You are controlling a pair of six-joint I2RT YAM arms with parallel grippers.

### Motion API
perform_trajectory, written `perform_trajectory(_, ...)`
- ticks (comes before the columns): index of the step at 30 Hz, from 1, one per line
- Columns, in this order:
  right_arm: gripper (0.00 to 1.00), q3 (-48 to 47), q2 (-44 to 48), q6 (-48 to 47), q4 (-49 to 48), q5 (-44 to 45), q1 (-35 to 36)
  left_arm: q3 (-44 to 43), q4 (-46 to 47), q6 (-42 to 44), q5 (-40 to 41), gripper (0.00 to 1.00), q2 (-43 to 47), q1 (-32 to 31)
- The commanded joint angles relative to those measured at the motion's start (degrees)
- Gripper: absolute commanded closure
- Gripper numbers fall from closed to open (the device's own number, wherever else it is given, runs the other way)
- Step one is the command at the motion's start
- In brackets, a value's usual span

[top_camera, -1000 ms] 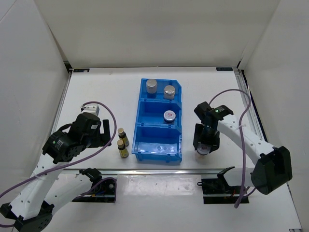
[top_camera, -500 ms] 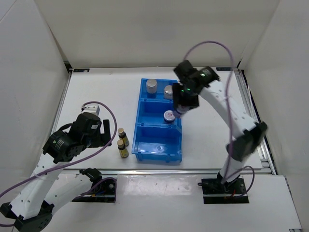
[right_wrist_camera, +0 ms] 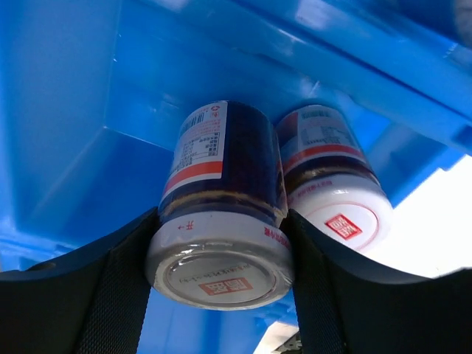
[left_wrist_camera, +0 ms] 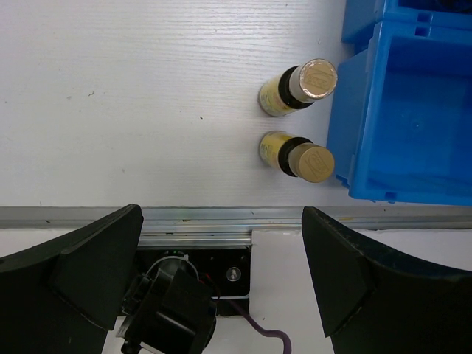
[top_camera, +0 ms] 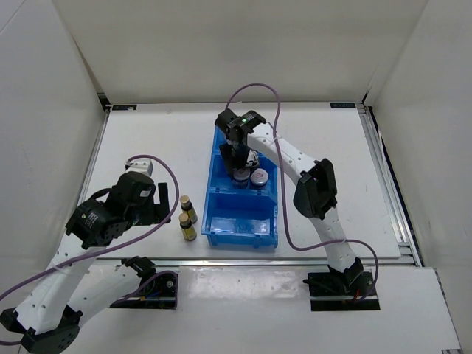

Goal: Organize the condiment bottles

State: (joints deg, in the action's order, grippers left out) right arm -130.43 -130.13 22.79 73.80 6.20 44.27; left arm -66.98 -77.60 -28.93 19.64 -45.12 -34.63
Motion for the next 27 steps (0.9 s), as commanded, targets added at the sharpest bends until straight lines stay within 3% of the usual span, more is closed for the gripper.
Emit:
perform_trajectory(1, 0.95, 0.6, 0.1, -2.1, -3.2, -2.6, -0.2, 0.3, -2.5, 0.3, -0.2, 0.00, -0.4, -0.3)
perform_trajectory(7, 0.74, 2.7, -2.1, -2.1, -5.2, -4.3, -0.2, 0.8, -2.5, 0.3, -0.2, 0.00, -0.9, -0.3)
perform_trajectory(10, 0.56, 2.7, -2.6, -2.7, -5.8, -4.4, -0.2, 0.8, -2.5, 0.3, -0.2, 0.00, -1.5, -0.3)
perform_trajectory(11, 0.40, 2.7, -2.6, -2.7, -6.4, -4.4, -0.2, 0.8, -2.5, 0.3, -0.2, 0.00, -1.5, -0.3)
perform_trajectory(14, 0.12, 1.9, -2.0, -2.7, -6.4, -4.4, -0.2, 0.8, -2.5, 0.3, -1.4, 0.00, -2.6, -0.3)
perform_trajectory(16, 0.04, 0.9, -0.5, -2.7, -6.4, -3.8, -0.2, 0.8, -2.5, 0.3, -1.4, 0.00, -4.0, -0.3)
perform_trajectory(22, 0.00, -7.4, 4.4, -2.1, -3.1, -4.0, -0.2, -3.2, -0.4, 2.1, -3.3, 0.00, -6.8, -0.3)
perform_trajectory(27, 0.00, -8.8, 12.5, -1.1, -3.1, -6.3, -0.7, -10.4, 2.5, 2.9, -4.3, 0.00, -14.6, -0.3)
